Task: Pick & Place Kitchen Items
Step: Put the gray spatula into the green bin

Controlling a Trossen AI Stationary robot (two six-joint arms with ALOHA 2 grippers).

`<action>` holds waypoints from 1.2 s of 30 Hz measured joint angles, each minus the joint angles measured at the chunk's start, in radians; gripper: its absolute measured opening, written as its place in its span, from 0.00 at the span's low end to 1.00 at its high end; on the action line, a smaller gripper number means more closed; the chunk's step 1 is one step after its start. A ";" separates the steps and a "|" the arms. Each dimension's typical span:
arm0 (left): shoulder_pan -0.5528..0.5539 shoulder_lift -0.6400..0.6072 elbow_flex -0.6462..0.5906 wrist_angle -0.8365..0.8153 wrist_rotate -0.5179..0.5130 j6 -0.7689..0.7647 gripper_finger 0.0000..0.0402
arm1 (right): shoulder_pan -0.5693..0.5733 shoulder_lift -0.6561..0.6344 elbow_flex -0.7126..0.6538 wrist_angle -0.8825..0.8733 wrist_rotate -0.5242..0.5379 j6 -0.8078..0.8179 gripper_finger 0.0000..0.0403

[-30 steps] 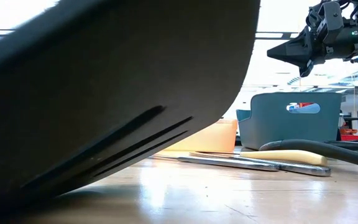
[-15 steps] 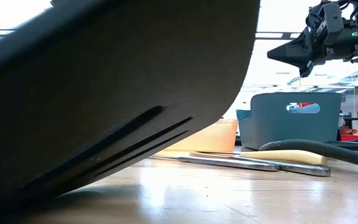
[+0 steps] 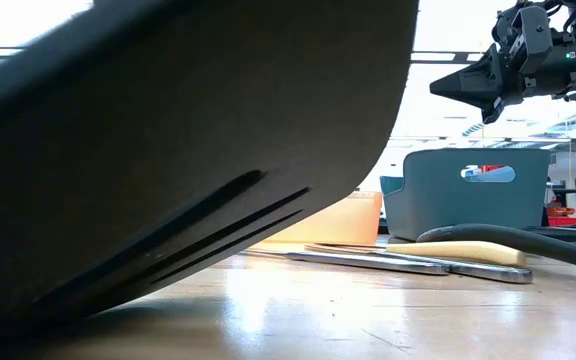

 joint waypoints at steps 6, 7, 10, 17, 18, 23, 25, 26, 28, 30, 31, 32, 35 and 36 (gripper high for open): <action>-0.001 0.073 0.000 -0.012 0.010 -0.001 0.29 | 0.000 0.000 0.000 0.000 0.000 0.002 0.03; 0.000 0.083 0.000 -0.011 0.020 0.001 0.29 | 0.000 0.000 0.000 0.000 0.000 0.002 0.03; 0.000 0.115 0.000 -0.009 0.064 0.005 0.29 | 0.000 0.000 0.000 0.000 0.000 0.002 0.03; 0.010 0.182 0.000 -0.008 0.138 0.012 0.29 | 0.000 0.000 0.000 0.000 0.000 -0.001 0.03; 0.016 0.190 0.000 -0.008 0.155 0.012 0.29 | 0.000 0.000 0.000 0.000 0.000 -0.001 0.03; 0.058 0.218 0.000 -0.008 0.228 0.006 0.29 | 0.000 0.000 0.000 0.000 0.000 -0.001 0.03; 0.072 0.222 0.000 -0.005 0.245 0.009 0.29 | 0.000 0.000 0.000 0.000 0.001 -0.001 0.03; 0.080 0.226 0.000 -0.005 0.253 0.012 0.29 | 0.000 0.000 0.000 0.000 0.000 -0.001 0.03; 0.097 0.228 0.000 -0.005 0.273 0.014 0.29 | 0.000 0.000 0.000 0.000 0.001 -0.002 0.03; 0.114 0.227 0.000 -0.001 0.287 0.031 0.29 | 0.000 0.000 0.000 0.000 0.001 -0.005 0.03; 0.120 0.228 0.000 0.000 0.303 0.039 0.29 | 0.000 0.000 0.000 0.000 0.001 -0.007 0.03; 0.128 0.228 0.000 0.000 0.323 0.058 0.29 | 0.000 0.000 0.000 0.000 0.001 -0.012 0.03; 0.145 0.228 0.000 0.002 0.349 0.091 0.29 | 0.000 0.000 0.000 0.000 0.001 -0.020 0.03; 0.148 0.228 0.000 0.006 0.356 0.103 0.29 | 0.000 0.000 0.000 0.000 0.001 -0.020 0.03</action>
